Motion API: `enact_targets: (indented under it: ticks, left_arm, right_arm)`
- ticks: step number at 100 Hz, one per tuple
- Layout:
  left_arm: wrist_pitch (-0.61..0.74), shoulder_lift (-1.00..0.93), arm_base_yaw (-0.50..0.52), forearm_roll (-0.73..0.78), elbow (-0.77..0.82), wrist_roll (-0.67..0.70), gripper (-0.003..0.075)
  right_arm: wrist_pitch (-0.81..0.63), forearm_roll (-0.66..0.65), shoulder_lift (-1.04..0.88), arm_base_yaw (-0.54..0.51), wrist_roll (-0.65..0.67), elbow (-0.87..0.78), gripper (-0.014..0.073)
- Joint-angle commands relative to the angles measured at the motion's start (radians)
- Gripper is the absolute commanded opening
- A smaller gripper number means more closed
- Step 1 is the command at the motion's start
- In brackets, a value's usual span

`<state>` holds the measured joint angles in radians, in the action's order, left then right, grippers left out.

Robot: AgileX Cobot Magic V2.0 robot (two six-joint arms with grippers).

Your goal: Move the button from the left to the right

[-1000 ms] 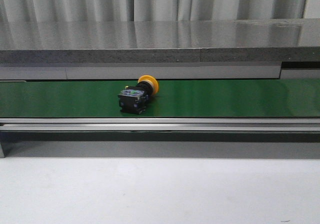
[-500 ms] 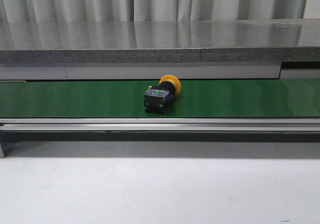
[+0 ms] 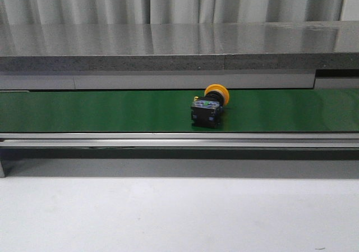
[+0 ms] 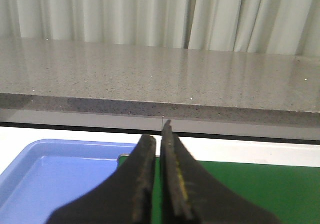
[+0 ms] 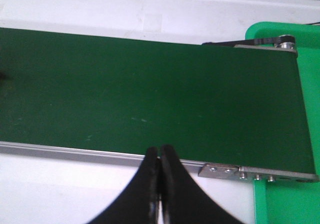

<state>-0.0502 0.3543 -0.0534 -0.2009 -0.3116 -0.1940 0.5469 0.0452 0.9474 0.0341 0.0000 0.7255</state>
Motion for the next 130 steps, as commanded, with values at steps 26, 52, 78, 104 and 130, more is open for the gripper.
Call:
enact_targets:
  ticks: [26, 52, 78, 104, 130]
  left_arm:
    - [0.079, 0.006, 0.001, -0.012, -0.027, 0.011, 0.0005]
    - [0.079, 0.006, 0.001, -0.012, -0.027, 0.011, 0.0005]
    - [0.079, 0.006, 0.001, -0.012, -0.027, 0.011, 0.0005]
    - [0.079, 0.006, 0.001, -0.012, -0.027, 0.011, 0.0005]
    - [0.079, 0.006, 0.001, -0.012, -0.027, 0.011, 0.0005]
  right_arm:
    - [-0.026, 0.001, 0.033, 0.001, 0.0, 0.034, 0.0291]
    - [-0.048, 0.029, 0.033, 0.001, 0.0, 0.034, 0.0573]
    - [-0.115, 0.168, 0.061, 0.003, 0.0, 0.052, 0.0572]
    - [-0.079, 0.17, 0.206, 0.014, 0.0, 0.135, 0.0572]
    - [-0.089, 0.17, 0.373, 0.1, 0.0, 0.208, 0.0572]
